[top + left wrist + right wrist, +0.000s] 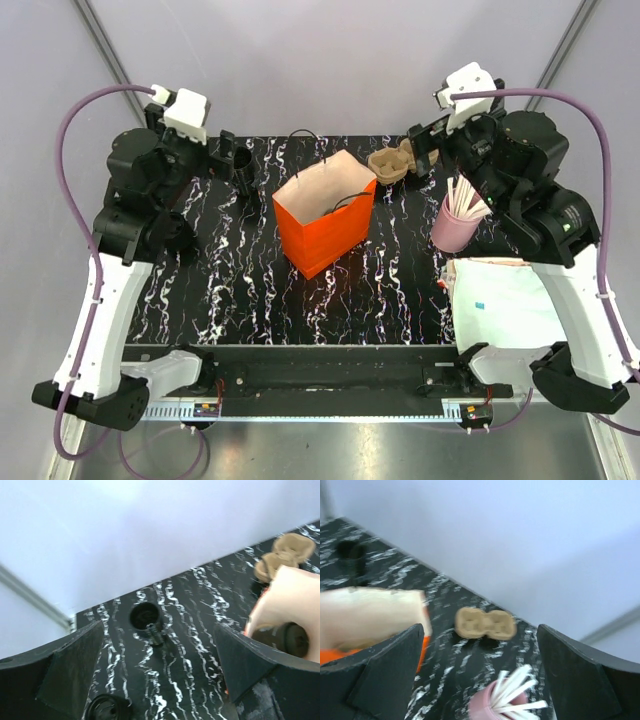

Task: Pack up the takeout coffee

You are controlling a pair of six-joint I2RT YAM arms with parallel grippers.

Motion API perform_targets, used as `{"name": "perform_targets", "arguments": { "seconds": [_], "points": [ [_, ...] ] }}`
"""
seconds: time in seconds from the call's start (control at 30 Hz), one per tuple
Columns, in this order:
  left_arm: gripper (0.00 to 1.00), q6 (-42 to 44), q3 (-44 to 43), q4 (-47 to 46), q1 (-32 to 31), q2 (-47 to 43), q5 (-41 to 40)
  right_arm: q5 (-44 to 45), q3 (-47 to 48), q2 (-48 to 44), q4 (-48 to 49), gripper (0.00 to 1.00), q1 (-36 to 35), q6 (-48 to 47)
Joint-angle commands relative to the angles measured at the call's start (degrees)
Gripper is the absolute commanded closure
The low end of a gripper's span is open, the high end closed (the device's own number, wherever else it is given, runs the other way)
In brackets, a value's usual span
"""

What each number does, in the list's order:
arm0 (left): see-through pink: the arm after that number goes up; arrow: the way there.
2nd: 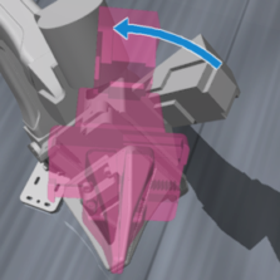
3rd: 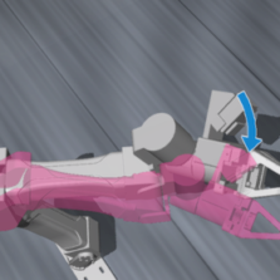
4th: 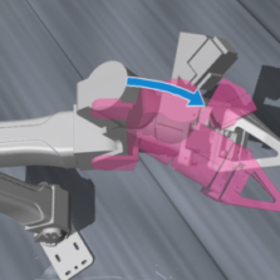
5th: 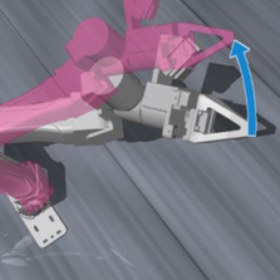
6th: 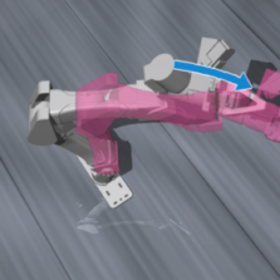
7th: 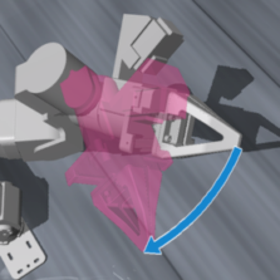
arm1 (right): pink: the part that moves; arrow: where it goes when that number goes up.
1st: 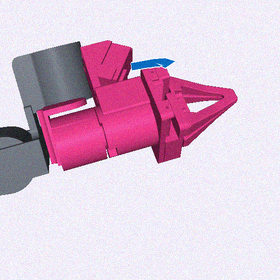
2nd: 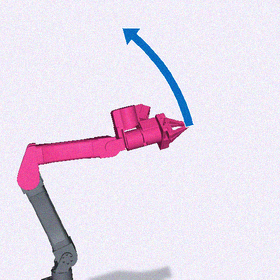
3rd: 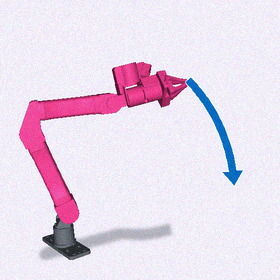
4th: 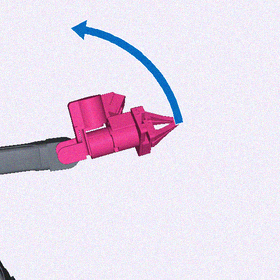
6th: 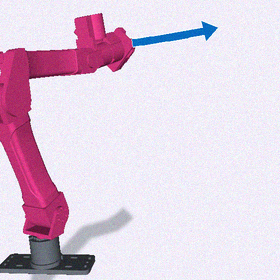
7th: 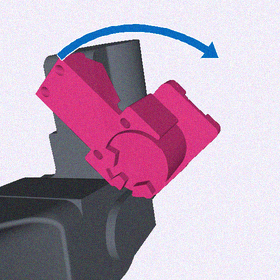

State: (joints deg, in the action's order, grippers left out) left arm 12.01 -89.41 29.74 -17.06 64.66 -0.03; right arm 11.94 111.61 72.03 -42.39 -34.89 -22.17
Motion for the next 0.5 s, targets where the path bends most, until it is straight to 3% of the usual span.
{"name": "perform_targets", "arguments": {
  "seconds": [0.0, 0.23, 0.47],
  "points": [
    [0.01, -0.6, 2.8, -2.3, 3.1, -0.4, 1.9, 18.0, -6.0, 0.6, 11.4, 0.0, 1.1, -5.1],
    [0.01, 1.2, 8.4, -2.3, 5.0, -2.7, 3.5, 16.2, -13.1, 3.4, 13.6, 0.0, 15.2, -3.1],
    [0.01, 3.6, 11.3, 0.4, 5.2, -3.7, 4.0, 10.6, -26.6, 3.4, 14.3, 0.0, 18.1, -3.0]
  ]
}}
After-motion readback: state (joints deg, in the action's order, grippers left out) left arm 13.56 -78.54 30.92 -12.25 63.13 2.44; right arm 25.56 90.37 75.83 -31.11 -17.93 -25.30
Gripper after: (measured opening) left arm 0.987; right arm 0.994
